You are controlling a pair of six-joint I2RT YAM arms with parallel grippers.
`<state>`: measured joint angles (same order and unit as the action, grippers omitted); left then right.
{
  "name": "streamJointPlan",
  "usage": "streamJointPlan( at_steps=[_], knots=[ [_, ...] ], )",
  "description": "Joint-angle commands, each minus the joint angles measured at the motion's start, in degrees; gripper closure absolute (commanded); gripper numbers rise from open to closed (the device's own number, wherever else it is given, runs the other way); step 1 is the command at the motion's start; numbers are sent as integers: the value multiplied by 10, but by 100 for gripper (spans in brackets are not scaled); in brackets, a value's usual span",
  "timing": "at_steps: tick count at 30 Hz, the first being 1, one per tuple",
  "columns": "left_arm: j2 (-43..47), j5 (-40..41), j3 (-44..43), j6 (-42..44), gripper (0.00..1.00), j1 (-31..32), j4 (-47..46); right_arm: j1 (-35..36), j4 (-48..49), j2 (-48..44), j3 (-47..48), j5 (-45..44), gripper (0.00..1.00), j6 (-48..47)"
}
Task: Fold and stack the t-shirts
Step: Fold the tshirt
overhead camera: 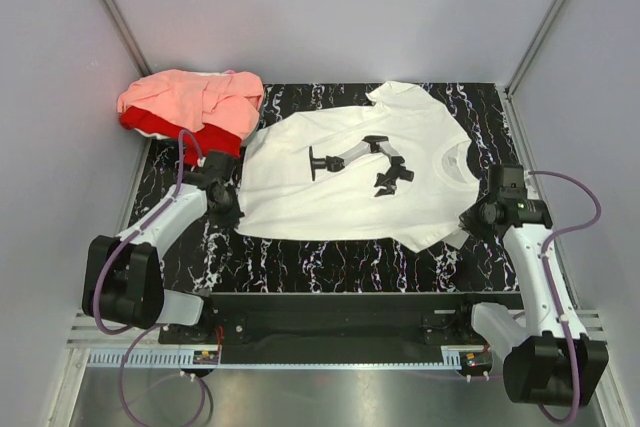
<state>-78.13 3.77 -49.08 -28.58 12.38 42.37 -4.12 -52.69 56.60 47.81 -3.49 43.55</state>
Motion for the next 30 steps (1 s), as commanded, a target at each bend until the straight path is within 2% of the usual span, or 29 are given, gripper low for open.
streamJointPlan(
  at_steps=[1,6,10,15,23,30],
  knots=[
    [-1,39,-8,-1,99,-11,17,1,-27,-53,-4,-72,100,40],
    [-6,12,-1,-5,99,-14,2,1,-68,-153,-6,-90,100,77],
    [-18,-19,-1,-4,99,-14,-14,1,-29,-184,-24,-39,100,40],
    [-41,-27,-36,1,99,-12,-10,2,27,-84,4,11,100,-12],
    [-102,-21,-127,16,100,-13,20,1,46,36,113,-14,100,-58],
    [-164,-25,-187,26,100,-19,31,1,53,146,183,-2,100,-94]
  ],
)
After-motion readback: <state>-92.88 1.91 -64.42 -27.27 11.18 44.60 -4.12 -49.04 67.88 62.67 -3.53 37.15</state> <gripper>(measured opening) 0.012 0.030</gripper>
